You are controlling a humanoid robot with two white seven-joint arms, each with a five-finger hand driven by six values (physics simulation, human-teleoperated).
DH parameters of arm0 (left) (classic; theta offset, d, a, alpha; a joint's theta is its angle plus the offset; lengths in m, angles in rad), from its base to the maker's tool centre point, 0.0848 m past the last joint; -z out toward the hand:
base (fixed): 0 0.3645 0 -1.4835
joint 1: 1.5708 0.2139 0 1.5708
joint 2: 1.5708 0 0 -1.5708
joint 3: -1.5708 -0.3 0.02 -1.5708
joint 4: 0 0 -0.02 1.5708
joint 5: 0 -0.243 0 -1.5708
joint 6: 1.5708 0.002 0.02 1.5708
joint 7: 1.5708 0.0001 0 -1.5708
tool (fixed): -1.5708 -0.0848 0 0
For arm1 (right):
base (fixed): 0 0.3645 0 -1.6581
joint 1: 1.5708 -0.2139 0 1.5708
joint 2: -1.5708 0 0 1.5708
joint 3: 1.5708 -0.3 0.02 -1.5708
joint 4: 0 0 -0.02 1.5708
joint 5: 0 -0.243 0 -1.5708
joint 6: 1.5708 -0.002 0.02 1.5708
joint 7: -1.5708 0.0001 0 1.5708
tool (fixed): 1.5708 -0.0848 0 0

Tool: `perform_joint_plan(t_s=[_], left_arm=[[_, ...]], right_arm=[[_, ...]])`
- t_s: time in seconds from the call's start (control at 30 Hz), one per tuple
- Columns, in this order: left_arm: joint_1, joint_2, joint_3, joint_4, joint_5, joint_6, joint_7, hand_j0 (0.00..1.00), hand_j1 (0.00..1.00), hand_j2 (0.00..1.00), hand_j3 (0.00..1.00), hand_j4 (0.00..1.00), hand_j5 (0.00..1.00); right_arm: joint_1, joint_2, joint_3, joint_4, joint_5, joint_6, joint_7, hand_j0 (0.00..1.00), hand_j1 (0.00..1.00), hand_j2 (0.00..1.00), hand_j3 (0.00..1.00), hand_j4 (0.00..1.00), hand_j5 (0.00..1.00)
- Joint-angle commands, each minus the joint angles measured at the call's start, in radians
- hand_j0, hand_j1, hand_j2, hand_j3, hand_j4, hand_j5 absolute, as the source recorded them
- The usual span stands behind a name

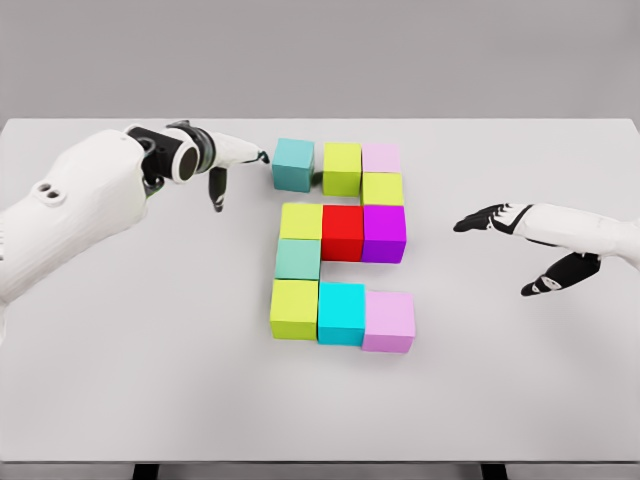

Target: Assemble the squares on the desktop into the number 2

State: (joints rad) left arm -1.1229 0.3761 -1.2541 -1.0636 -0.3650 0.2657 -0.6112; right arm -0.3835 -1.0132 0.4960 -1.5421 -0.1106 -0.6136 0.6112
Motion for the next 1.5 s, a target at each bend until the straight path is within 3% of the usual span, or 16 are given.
perform_joint_plan(t_s=[0.0,1.47], left_arm=[[0.000,-0.008,0.001,0.001,-0.009,-0.003,0.000,1.00,1.00,1.00,1.00,1.00,1.00],[0.006,-0.008,0.001,-0.025,-0.006,-0.046,0.000,1.00,1.00,1.00,1.00,1.00,1.00]], right_arm=[[0.000,-0.004,-0.001,-0.001,-0.008,0.003,0.000,1.00,1.00,1.00,1.00,1.00,1.00],[0.014,0.002,-0.001,-0.004,-0.006,0.003,0.000,1.00,1.00,1.00,1.00,1.00,1.00]])
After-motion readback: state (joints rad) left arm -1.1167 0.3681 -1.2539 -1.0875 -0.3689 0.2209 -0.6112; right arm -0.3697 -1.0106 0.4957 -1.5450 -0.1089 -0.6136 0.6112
